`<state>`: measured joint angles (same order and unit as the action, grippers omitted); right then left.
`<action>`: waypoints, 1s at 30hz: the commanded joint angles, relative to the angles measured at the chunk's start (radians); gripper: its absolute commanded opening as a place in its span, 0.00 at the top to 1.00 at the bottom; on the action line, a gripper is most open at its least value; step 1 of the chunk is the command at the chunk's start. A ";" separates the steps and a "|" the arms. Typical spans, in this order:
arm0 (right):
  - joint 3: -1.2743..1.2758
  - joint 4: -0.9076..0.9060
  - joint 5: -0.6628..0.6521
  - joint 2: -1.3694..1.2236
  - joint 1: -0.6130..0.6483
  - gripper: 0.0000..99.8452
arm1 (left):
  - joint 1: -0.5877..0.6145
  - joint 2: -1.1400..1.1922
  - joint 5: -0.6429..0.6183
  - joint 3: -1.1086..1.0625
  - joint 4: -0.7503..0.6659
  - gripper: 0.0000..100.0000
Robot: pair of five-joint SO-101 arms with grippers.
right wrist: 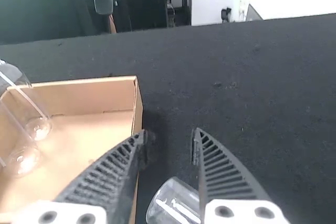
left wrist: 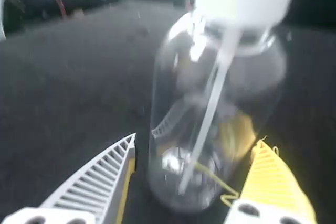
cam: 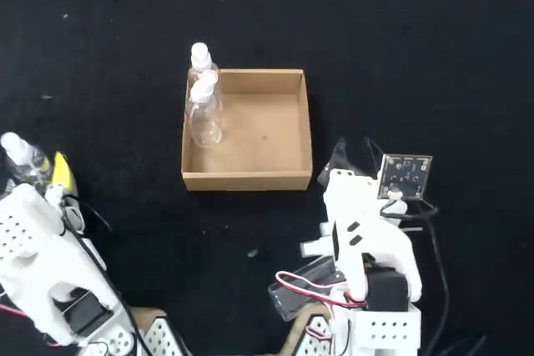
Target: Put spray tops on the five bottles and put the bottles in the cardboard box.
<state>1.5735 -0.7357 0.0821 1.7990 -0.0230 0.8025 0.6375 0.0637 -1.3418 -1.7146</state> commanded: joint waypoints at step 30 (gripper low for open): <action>-0.004 0.023 -0.009 0.093 0.009 0.87 | -0.012 -0.324 0.081 -0.042 0.160 0.74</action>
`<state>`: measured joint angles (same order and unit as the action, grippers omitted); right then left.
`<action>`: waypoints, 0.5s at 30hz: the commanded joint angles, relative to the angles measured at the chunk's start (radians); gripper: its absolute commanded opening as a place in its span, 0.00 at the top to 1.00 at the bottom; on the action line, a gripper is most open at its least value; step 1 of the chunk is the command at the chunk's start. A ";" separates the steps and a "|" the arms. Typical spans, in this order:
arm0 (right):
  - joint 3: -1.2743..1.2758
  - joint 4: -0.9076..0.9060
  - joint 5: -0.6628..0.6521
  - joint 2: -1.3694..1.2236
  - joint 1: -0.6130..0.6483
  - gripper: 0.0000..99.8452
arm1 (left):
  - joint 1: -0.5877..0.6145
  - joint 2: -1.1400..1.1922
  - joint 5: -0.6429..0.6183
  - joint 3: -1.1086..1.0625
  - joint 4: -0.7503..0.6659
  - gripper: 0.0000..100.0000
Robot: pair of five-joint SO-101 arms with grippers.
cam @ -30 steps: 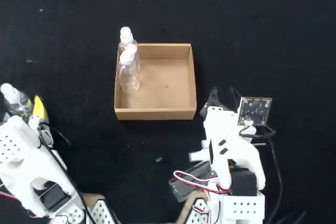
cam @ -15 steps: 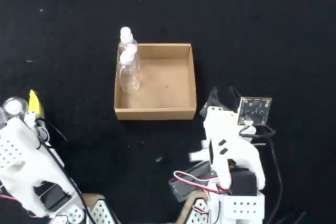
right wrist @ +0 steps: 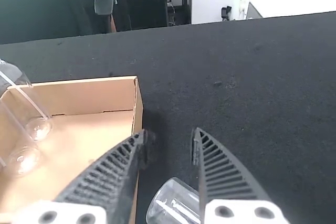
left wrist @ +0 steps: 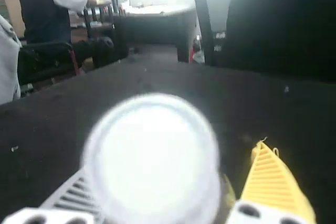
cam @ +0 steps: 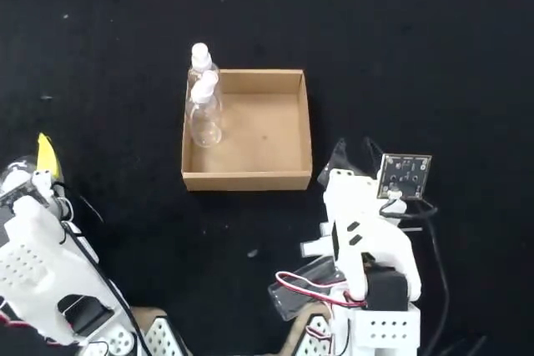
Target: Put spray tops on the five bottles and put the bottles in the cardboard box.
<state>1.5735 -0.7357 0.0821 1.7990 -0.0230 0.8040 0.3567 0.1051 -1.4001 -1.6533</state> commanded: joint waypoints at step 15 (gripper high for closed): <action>-0.004 0.026 -0.009 0.093 0.009 0.87 | -0.061 -0.044 0.025 -0.021 -0.057 0.96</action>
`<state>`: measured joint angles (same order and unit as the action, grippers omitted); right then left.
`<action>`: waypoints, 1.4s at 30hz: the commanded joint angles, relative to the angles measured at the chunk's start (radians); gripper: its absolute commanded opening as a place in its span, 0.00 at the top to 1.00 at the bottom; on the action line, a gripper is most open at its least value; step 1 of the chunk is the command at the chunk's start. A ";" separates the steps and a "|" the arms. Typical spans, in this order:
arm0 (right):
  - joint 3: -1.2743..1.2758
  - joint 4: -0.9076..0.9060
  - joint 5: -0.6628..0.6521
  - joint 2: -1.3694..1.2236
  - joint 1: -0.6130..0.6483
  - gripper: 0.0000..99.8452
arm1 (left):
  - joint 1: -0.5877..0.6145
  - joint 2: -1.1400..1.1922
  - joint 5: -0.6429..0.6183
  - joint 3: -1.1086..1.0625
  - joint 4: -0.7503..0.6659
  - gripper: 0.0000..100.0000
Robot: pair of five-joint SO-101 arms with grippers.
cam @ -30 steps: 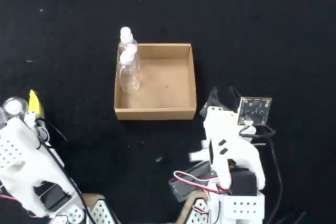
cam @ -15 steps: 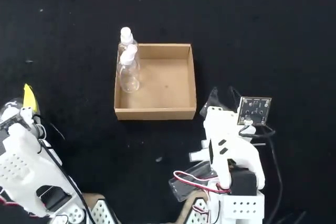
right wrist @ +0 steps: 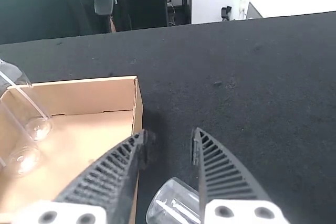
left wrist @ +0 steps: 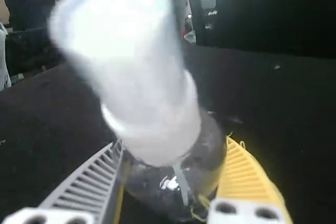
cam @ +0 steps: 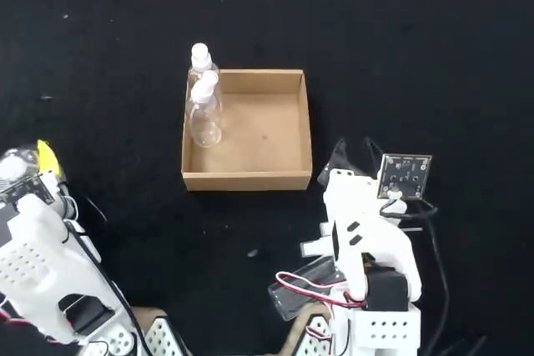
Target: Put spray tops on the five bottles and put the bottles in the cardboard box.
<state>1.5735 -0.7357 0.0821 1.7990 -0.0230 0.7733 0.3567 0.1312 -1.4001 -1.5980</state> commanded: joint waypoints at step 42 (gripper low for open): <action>0.007 0.028 -0.009 0.094 0.009 0.87 | 0.087 -0.825 0.123 0.074 1.062 0.95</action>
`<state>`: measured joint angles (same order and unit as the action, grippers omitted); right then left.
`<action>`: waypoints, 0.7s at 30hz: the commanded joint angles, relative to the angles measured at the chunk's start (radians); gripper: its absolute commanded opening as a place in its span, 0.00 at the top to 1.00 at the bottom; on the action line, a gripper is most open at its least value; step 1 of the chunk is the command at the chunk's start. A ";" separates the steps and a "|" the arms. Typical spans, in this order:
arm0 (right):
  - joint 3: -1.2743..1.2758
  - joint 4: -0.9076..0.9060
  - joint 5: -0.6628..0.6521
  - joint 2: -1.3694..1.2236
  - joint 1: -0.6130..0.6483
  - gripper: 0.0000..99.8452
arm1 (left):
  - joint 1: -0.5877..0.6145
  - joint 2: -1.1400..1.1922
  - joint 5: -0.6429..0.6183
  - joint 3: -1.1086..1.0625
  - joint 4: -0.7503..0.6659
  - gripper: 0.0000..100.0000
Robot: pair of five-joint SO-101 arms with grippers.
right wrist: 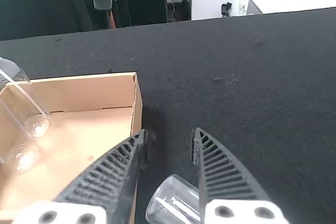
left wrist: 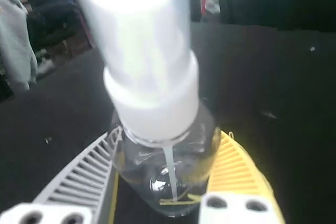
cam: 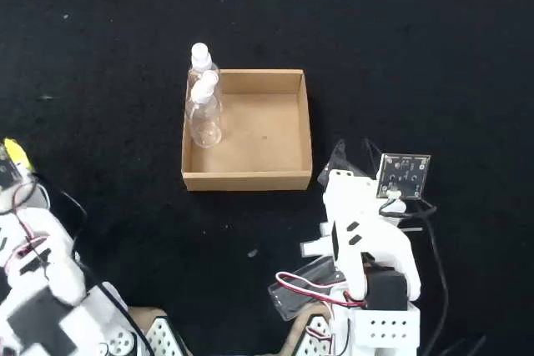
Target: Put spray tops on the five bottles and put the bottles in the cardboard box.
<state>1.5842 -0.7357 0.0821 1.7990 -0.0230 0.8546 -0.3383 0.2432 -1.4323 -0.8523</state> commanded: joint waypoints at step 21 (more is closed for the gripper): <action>-0.002 0.025 -0.009 0.094 0.009 0.87 | 0.062 0.068 0.006 0.216 0.414 0.89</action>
<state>1.5842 -0.7357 0.0821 1.7990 -0.0230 0.8869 -0.2662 0.2432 -1.2651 -0.4427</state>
